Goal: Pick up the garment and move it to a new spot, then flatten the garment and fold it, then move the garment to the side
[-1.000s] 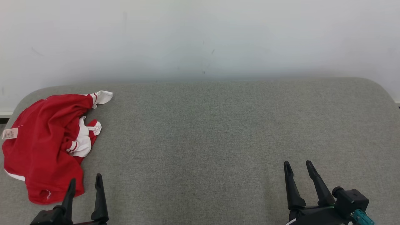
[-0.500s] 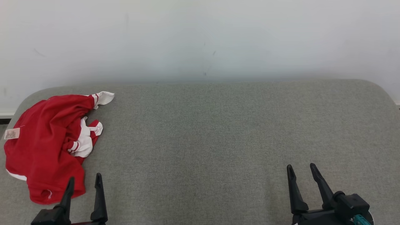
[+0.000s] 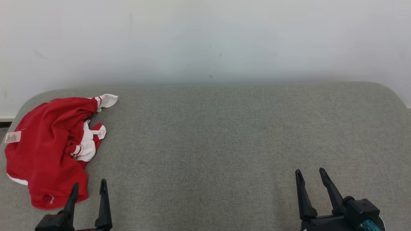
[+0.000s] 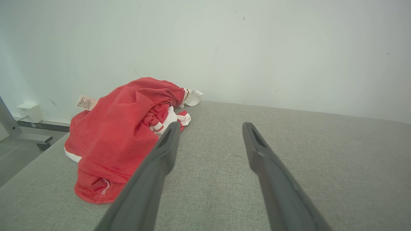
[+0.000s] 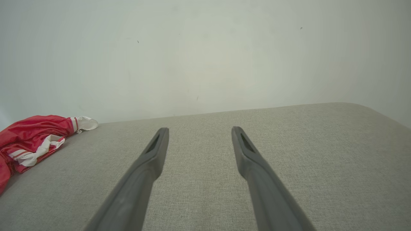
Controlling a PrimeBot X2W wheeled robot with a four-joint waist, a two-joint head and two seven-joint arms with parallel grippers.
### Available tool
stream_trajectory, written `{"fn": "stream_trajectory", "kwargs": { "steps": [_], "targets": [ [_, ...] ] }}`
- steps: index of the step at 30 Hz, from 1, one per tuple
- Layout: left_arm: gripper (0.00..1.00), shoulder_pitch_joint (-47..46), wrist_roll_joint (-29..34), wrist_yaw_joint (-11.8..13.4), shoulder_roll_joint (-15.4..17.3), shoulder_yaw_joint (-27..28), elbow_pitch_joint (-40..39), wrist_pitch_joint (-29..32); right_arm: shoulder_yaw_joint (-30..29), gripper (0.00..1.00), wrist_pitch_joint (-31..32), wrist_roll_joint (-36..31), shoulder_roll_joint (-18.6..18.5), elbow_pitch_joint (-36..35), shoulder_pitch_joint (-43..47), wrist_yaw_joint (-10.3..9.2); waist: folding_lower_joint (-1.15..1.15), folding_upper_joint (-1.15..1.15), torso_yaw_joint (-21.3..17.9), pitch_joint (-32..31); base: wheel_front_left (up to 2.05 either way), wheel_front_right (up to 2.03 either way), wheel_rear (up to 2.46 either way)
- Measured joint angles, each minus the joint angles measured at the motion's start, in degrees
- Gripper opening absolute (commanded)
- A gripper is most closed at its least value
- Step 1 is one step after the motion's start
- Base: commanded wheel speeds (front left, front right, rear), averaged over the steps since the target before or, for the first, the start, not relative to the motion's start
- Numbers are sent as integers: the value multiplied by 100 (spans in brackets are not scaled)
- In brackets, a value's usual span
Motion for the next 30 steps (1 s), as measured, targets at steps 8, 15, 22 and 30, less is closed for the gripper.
{"fn": "stream_trajectory", "kwargs": {
  "steps": [8, 15, 22, 30],
  "targets": [
    [100, 0, -42, 41, 31, -11, 51, 0, 16, 100, 5, 19, 0, 13, 2, 0, 0, 0, 41, 11, 0, 0, 0],
    [100, -2, -74, 52, 74, -4, 101, 2, 51, 100, 4, 43, 0, 36, 18, 0, 0, 0, 159, 11, 0, 0, 0],
    [100, -40, -79, 94, 157, -13, 197, 8, 112, 100, -9, 133, 0, 105, 55, 0, 0, 0, 539, 12, 0, 0, 0],
    [100, -47, -101, 125, 267, 32, 243, 54, 155, 100, -27, 192, -1, 188, 78, 0, 0, 0, 1125, -5, 0, 0, 0]
  ]
}}
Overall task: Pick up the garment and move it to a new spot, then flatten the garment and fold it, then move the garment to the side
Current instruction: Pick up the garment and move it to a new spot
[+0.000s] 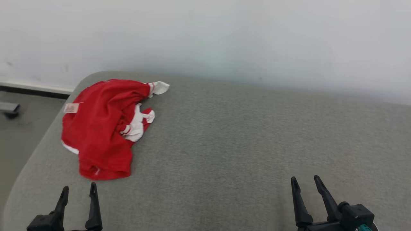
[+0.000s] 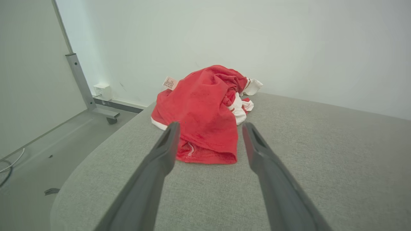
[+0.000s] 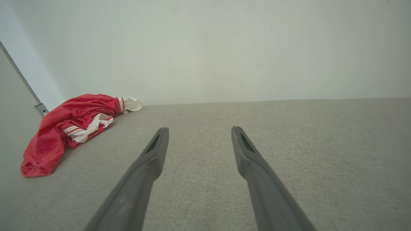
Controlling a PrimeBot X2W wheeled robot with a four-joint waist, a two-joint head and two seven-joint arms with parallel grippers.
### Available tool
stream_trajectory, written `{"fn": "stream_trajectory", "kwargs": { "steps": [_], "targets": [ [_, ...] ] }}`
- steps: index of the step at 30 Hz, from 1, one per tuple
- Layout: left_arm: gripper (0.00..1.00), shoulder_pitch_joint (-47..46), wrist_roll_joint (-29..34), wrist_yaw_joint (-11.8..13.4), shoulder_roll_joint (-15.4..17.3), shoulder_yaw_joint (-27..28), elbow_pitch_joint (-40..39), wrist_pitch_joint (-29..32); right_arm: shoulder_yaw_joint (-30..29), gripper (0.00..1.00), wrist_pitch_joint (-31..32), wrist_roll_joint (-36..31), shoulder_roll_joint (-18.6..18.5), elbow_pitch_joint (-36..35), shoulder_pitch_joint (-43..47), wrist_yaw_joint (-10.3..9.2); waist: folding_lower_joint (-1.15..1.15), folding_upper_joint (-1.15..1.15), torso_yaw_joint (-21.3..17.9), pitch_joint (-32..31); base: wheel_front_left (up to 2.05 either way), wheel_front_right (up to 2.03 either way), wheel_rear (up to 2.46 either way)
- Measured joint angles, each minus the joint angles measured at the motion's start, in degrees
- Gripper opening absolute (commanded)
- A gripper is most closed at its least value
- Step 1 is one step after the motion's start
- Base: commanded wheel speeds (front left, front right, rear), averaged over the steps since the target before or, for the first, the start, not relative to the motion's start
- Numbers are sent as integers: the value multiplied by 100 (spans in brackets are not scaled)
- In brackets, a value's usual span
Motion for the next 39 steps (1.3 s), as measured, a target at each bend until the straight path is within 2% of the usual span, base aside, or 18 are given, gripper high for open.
{"fn": "stream_trajectory", "kwargs": {
  "steps": [12, 21, 32, 39],
  "targets": [
    [100, 61, -141, 122, 63, 116, 11, 8, 236, 100, -26, 103, 1, 130, -87, 0, 0, 0, 913, 1, 0, 0, 0],
    [100, 136, -182, 224, 82, 170, -22, -3, 326, 100, -42, 141, 1, 197, -118, 0, 0, 0, 1405, 16, 0, 0, 0],
    [100, 139, -287, 321, 58, 198, -53, -51, 350, 100, -44, 91, 1, 225, -207, 0, 0, 0, 1474, 111, 0, 0, 0],
    [100, -604, -401, 271, 152, 245, -36, -52, 198, 100, -13, -102, 2, 133, -356, 0, 0, 0, 1344, 276, 0, 0, 0]
  ]
}}
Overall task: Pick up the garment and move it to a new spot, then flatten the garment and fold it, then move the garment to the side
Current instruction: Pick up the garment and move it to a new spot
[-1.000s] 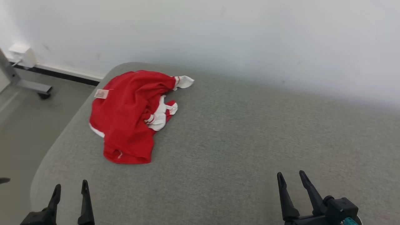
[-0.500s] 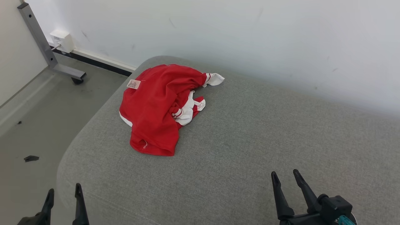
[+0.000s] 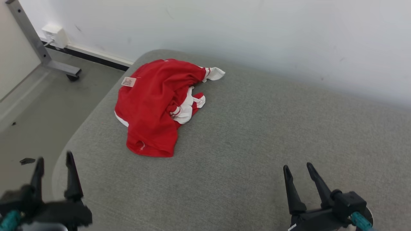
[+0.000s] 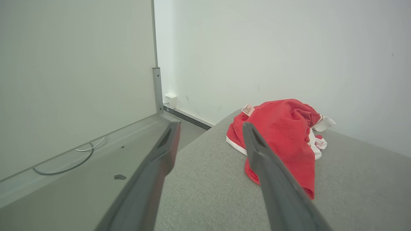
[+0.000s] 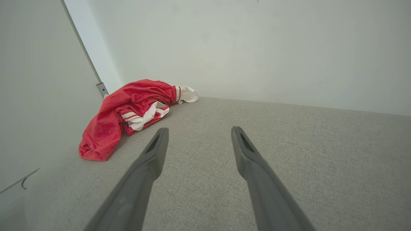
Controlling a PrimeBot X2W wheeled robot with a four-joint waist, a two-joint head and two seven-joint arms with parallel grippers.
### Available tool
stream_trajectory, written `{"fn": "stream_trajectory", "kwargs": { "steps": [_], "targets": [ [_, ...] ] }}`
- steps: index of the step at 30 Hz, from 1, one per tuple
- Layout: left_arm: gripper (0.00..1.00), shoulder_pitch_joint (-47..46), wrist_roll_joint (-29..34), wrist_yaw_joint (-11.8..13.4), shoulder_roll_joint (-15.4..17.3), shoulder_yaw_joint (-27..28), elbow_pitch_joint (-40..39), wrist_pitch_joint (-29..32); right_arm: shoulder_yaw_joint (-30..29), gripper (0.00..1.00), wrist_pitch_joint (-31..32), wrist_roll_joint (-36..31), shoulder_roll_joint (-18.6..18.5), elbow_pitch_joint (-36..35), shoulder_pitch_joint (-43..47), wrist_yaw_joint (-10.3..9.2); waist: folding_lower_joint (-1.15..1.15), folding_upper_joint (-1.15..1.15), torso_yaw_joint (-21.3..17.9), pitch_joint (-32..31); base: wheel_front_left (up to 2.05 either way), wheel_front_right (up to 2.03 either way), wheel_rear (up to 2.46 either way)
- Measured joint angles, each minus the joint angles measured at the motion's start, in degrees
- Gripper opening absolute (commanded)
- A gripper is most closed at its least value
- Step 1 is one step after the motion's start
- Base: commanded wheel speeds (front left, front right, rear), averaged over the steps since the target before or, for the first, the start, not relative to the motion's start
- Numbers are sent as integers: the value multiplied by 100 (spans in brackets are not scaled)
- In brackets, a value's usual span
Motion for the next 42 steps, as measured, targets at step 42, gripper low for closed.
{"fn": "stream_trajectory", "kwargs": {
  "steps": [42],
  "targets": [
    [100, -4377, -990, -858, 1745, 74, 3620, 2470, -982, 100, 167, -865, -8, -900, -1231, 0, 1, 1, -2350, 2587, 0, 0, 0]
  ]
}}
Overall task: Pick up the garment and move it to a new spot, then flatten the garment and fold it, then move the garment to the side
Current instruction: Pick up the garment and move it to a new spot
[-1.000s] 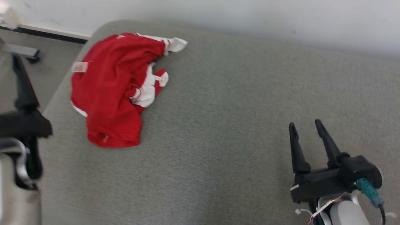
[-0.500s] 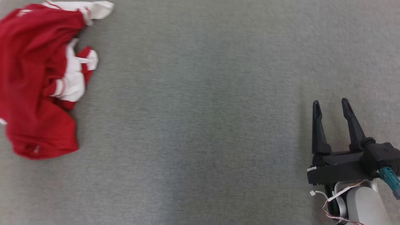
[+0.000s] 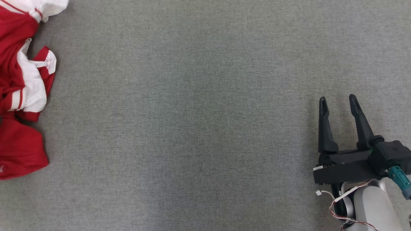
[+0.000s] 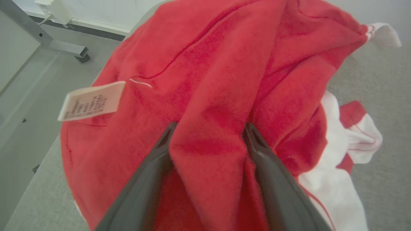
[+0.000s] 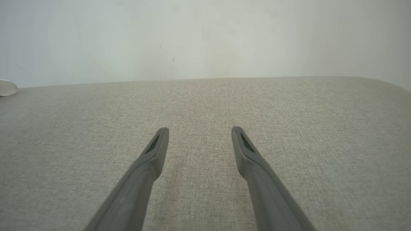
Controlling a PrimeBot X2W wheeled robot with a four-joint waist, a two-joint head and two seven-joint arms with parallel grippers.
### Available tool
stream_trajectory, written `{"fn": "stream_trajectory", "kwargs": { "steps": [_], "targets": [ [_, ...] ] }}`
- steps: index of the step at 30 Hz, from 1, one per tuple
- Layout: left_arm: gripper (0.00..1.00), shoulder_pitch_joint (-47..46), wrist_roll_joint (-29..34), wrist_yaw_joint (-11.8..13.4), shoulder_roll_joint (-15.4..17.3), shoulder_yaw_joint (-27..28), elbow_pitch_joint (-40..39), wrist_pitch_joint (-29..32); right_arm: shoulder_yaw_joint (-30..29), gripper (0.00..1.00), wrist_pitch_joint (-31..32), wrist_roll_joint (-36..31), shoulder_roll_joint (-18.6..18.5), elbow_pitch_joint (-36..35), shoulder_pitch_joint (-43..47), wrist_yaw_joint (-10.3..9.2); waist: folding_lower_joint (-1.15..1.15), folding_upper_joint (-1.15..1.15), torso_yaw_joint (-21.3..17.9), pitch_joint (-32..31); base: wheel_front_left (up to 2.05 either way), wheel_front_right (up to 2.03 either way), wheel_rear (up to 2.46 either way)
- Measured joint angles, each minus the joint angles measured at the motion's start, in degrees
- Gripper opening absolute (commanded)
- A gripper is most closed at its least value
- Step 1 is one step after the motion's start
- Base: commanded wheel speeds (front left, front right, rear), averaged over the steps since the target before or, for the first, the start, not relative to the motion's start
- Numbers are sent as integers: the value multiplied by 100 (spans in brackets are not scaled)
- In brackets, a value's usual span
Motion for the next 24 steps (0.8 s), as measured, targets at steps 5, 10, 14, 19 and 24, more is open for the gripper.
{"fn": "stream_trajectory", "kwargs": {
  "steps": [5, 10, 14, 19, 24],
  "targets": [
    [0, 6, -13, -44, 83, -33, 359, -226, 48, 100, -23, 57, 1, 97, -16, 0, -1, -1, -84, -81, 0, 0, 0],
    [0, -69, 126, 29, 168, -81, 323, -878, 65, 100, -73, 141, 1, 230, 12, 0, -1, -1, -93, -257, 0, 0, 0],
    [0, -261, 252, 51, 268, -135, 107, -1348, 113, 100, -121, 272, 2, 350, 62, 0, -1, -1, -87, -440, 0, 0, 0],
    [0, -615, 385, 1, 337, -276, -457, -1684, 164, 100, -169, 406, 2, 510, 94, 0, -1, -1, -91, -695, 0, 0, 0],
    [0, -950, 536, -4, 292, -582, -1401, -1553, 205, 100, -196, 546, 2, 654, 121, 0, -2, -1, -156, -940, 0, 0, 0]
  ]
}}
